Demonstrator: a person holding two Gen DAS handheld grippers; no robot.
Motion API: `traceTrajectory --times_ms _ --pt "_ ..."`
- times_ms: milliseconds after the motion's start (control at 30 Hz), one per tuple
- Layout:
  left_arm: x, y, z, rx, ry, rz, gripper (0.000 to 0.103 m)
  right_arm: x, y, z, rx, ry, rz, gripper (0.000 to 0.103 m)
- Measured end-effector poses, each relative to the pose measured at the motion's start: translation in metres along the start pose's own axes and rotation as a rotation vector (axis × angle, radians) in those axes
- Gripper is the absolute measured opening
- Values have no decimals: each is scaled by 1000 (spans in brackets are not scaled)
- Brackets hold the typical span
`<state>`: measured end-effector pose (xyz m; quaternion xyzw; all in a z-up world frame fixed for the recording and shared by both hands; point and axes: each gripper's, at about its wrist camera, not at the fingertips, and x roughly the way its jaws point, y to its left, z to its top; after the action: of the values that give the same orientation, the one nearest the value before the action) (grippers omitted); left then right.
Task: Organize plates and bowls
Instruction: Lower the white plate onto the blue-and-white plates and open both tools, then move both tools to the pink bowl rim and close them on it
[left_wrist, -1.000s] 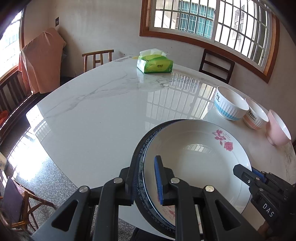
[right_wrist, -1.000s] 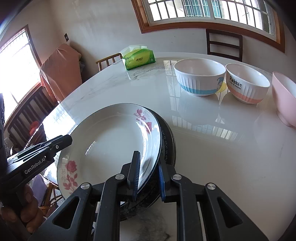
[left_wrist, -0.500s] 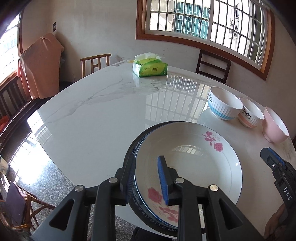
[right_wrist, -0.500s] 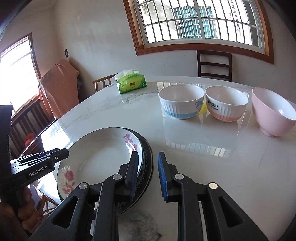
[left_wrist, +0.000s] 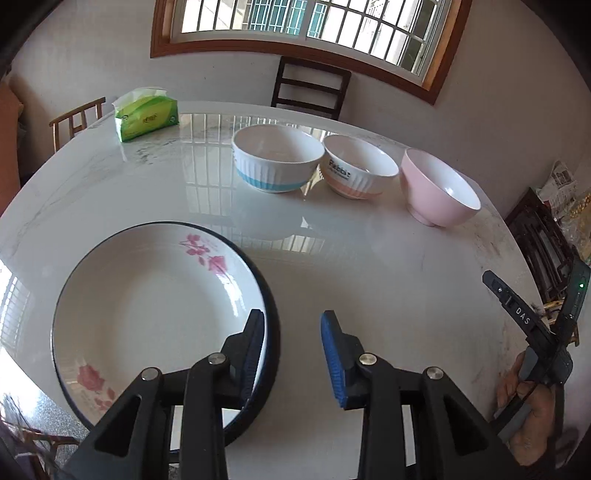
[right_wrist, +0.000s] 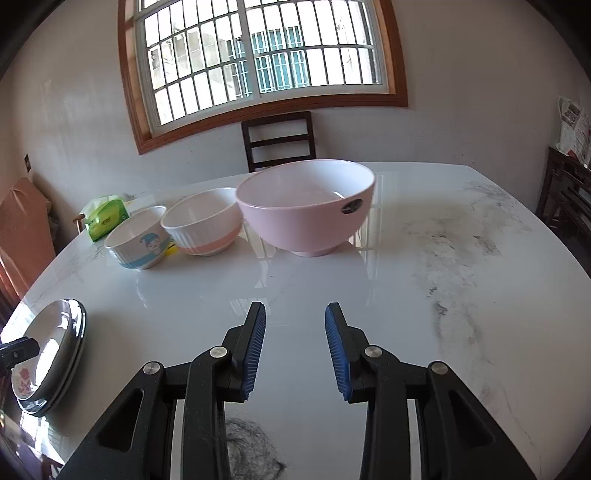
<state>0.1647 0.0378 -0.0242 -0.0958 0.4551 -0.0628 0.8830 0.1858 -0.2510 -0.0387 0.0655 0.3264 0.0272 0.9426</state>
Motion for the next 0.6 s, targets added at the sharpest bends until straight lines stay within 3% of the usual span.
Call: traceTrajectory --times_ms 133,233,333,500,600 --pt "22 -38 24 4 78 -130 32 3 -53 0 141 38 -12 35" --pt "36 -68 52 32 113 -186 33 7 -76 2 171 59 -17 37" --pt "56 -91 86 4 179 -292 34 11 -94 19 199 104 43 39" --pt "93 -121 134 -58 243 -310 38 28 -115 73 257 205 175 50" --pt "116 -129 153 -104 275 -313 38 43 -118 107 245 253 190 57"
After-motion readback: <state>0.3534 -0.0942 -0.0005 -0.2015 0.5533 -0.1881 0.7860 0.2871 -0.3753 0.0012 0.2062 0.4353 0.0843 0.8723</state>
